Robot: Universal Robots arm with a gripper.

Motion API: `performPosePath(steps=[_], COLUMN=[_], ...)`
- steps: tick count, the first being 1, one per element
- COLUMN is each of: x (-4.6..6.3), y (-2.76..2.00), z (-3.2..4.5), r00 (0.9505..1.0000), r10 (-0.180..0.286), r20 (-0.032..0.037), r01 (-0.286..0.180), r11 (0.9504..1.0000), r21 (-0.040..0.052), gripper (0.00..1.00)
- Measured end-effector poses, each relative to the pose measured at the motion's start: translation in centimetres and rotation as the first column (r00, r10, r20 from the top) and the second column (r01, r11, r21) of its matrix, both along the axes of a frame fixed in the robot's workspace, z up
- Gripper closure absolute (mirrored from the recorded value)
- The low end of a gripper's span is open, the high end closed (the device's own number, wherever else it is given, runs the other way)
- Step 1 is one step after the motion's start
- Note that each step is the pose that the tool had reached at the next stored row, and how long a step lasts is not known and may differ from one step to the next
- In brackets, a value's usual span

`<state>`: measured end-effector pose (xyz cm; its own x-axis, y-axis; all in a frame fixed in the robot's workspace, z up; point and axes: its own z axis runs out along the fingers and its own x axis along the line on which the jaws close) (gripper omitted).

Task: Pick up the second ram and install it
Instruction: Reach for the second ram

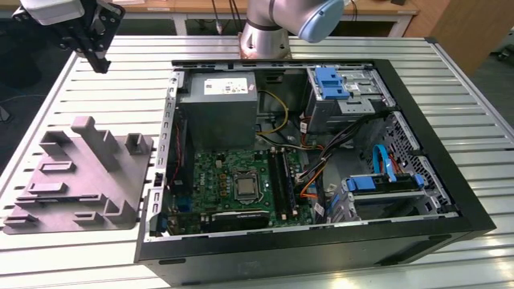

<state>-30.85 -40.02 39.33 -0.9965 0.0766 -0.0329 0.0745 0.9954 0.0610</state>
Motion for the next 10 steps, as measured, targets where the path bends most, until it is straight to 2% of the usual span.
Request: performPosePath(steps=[10], x=[-1.3], y=[0.0], z=[0.0], r00=[1.0], r10=[0.0], r20=[0.0002], r01=[0.0], r11=[1.0], r21=[0.001], gripper=[0.9])
